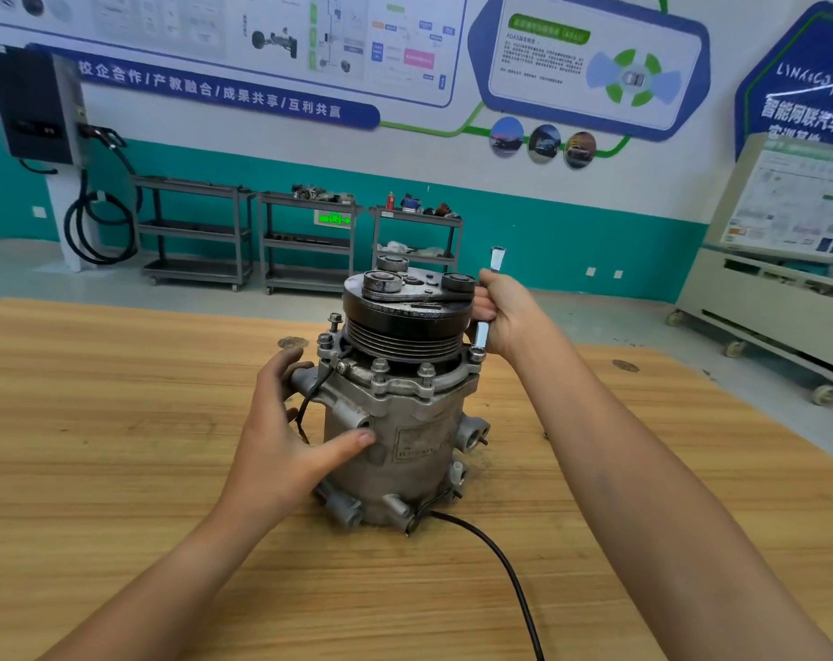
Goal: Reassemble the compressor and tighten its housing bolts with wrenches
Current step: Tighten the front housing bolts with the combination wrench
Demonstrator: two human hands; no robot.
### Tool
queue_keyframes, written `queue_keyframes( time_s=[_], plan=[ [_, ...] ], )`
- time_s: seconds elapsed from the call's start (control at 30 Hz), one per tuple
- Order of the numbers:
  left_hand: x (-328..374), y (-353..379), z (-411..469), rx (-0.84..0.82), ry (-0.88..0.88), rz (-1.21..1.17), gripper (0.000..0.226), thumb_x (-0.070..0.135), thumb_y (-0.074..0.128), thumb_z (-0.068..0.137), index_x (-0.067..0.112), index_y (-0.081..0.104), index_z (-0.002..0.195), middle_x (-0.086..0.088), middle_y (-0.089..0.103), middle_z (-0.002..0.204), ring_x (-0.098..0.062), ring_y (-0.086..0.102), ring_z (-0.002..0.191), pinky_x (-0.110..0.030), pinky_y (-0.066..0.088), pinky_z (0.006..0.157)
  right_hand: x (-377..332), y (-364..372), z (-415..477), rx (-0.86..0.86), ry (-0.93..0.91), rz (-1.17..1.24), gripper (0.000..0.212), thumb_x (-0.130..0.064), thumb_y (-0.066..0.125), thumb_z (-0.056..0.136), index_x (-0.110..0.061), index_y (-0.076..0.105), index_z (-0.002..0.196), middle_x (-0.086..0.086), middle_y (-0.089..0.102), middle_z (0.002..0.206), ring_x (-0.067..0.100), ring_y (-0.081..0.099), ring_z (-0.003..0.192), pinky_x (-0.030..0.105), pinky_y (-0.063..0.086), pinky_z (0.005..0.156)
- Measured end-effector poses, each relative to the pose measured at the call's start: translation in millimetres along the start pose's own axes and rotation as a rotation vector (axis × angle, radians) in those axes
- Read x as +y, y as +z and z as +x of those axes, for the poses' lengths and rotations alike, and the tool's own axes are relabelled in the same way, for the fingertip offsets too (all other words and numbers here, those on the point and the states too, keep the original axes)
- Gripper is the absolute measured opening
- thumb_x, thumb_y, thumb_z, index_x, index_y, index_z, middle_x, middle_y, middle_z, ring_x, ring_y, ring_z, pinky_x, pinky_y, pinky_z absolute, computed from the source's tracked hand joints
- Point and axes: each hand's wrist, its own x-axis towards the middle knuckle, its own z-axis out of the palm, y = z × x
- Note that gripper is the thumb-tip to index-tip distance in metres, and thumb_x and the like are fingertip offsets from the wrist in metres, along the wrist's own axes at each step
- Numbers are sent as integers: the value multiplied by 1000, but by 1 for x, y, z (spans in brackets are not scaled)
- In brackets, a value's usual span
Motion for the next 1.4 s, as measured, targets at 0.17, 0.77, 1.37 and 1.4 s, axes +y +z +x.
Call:
queue_keyframes(
  time_s=[0.17, 0.77, 1.37, 1.4],
  plan=[
    [0, 0, 0, 2, 5, -8, 87, 55, 73, 38, 53, 30, 114, 17, 40, 125, -10, 40, 126, -20, 34, 91, 0, -8, -7, 60, -76, 177, 43, -34, 28, 104, -13, 32, 66, -6, 22, 33, 5, 19, 21, 15, 15, 22],
    [-2, 2, -1, 15, 15, 43, 102, 50, 74, 45, 27, 30, 133, 8, 39, 131, -17, 38, 130, -41, 35, 108, 47, -28, -65, 309, -1028, 121, 17, -13, 30, 102, -21, 35, 88, -2, 38, 55, 9, 42, 44, 25, 49, 49],
    [-3, 2, 0, 23, 18, 32, 95, 54, 72, 44, 33, 29, 127, 7, 40, 129, -18, 40, 128, -45, 36, 106, 96, -40, -63, -43, -1868, -903, 49, -23, 34, 103, -42, 16, 144, 18, 55, 73, 11, 46, 69, 12, 41, 72],
    [-4, 2, 0, 24, 19, 33, 95, 55, 72, 44, 34, 29, 126, 7, 40, 129, -18, 40, 128, -45, 37, 106, 97, -40, -63, -52, -1856, -918, 46, -24, 34, 103, -43, 19, 142, 18, 56, 74, 11, 47, 70, 14, 42, 71]
  ],
)
